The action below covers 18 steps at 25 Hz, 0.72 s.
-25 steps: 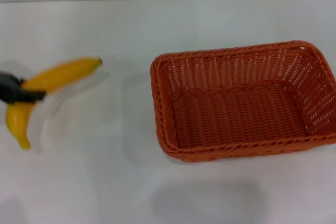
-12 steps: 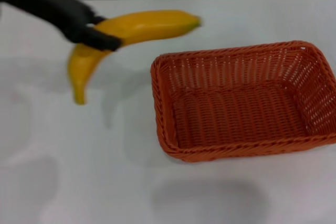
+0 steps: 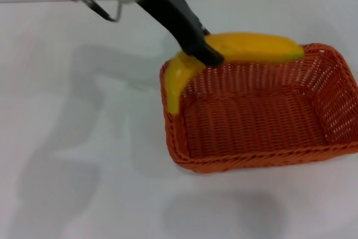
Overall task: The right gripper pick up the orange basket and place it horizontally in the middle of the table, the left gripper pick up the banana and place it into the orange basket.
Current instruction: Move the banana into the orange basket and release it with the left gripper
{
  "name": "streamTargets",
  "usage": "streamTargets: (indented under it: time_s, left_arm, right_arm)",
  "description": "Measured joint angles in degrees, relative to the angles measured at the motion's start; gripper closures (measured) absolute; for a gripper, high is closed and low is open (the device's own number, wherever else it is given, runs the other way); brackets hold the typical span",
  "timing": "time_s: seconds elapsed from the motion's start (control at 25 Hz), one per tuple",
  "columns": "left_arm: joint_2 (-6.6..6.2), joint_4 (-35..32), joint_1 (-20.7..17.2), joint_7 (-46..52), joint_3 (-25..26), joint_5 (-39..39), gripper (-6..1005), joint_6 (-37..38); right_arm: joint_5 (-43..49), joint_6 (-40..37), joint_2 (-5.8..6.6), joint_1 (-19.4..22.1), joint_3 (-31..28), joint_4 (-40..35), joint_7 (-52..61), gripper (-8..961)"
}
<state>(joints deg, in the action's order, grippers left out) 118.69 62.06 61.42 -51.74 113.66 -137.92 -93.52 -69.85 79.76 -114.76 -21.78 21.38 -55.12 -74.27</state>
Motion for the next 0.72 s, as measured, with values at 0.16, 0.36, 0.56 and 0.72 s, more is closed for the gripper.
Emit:
streamTargets:
  time_s: [0.16, 0.36, 0.56, 0.72]
  left_arm:
    - [0.30, -4.7, 0.6, 0.9, -7.9, 3.2, 462, 6.9]
    - [0.38, -10.5, 1.8, -0.1, -9.4, 7.6, 457, 10.8]
    - [0.53, -11.5, 1.3, -0.4, -9.5, 9.6, 452, 11.1]
    - [0.57, -11.5, 0.1, -0.1, -9.5, 9.8, 448, 11.6]
  right_arm:
    - [-0.2, 0.7, -0.02, -0.6, 0.1, 1.4, -0.7, 166]
    - [-0.6, 1.2, 0.02, -0.8, 0.1, 2.6, -1.5, 168]
    - [-0.6, 1.5, 0.04, -0.6, 0.1, 2.7, -2.0, 170]
    - [-0.6, 1.5, 0.07, -0.3, 0.1, 2.9, -2.2, 170]
